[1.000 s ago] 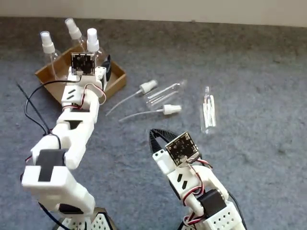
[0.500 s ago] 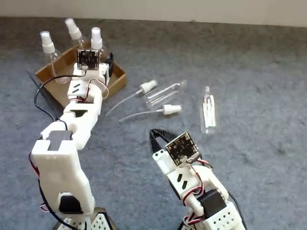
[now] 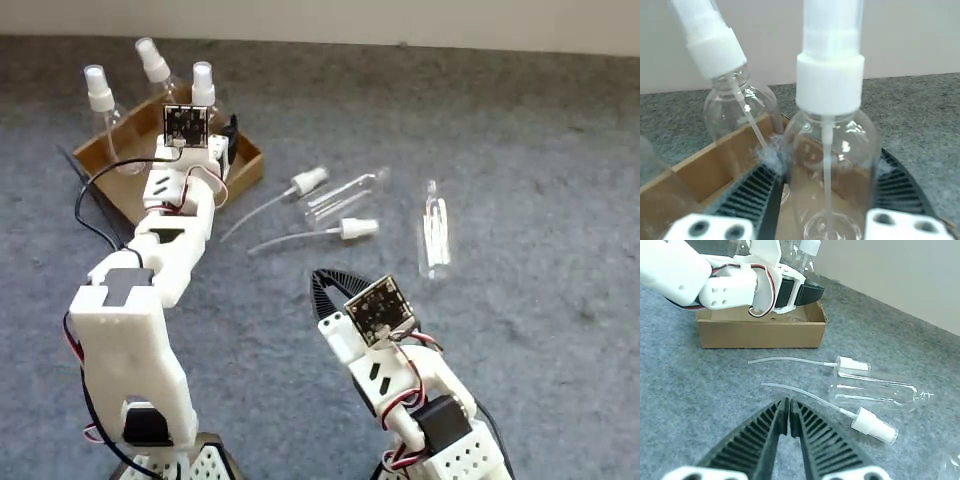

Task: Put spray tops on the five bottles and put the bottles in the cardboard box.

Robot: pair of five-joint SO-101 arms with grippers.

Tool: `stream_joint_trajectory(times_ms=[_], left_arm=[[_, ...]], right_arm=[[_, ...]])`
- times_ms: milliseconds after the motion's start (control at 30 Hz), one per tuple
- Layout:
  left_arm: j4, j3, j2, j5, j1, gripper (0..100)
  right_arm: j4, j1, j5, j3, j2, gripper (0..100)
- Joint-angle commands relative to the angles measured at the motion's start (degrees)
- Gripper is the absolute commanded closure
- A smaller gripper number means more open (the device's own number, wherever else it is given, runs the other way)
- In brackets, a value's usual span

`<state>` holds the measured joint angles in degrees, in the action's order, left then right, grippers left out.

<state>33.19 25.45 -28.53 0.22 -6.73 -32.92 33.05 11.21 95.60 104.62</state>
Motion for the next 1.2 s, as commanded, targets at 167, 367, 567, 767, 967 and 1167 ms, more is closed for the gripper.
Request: stream_joint_trajectory(times_ms=[167, 367, 567, 767, 967, 1167], left_arm=[[1.23, -2.86, 0.84, 0.62, -0.66, 87], [0.62, -2.15, 1.1, 5.89, -0.92, 74], [-1.23, -1.36, 1.36, 7.21, -0.92, 73], [-2.9, -1.27, 1.45, 7.12, -1.36, 73], [-5.63, -1.89, 1.54, 7.12, -2.24, 73], [-11.08, -1.19, 6.37, 7.12, -2.24, 68]], right_arm=[[-0.48, -3.65, 0.53, 7.08, 0.48, 99.3], [-0.48, -3.65, 0.53, 7.08, 0.4, 99.3], [-0.48, -3.65, 0.53, 7.08, 0.31, 99.3], [-0.48, -3.65, 0.53, 7.08, 0.22, 99.3], [-0.48, -3.74, 0.53, 7.08, 0.13, 99.3], [-0.48, -3.74, 0.53, 7.08, 0.13, 99.3]])
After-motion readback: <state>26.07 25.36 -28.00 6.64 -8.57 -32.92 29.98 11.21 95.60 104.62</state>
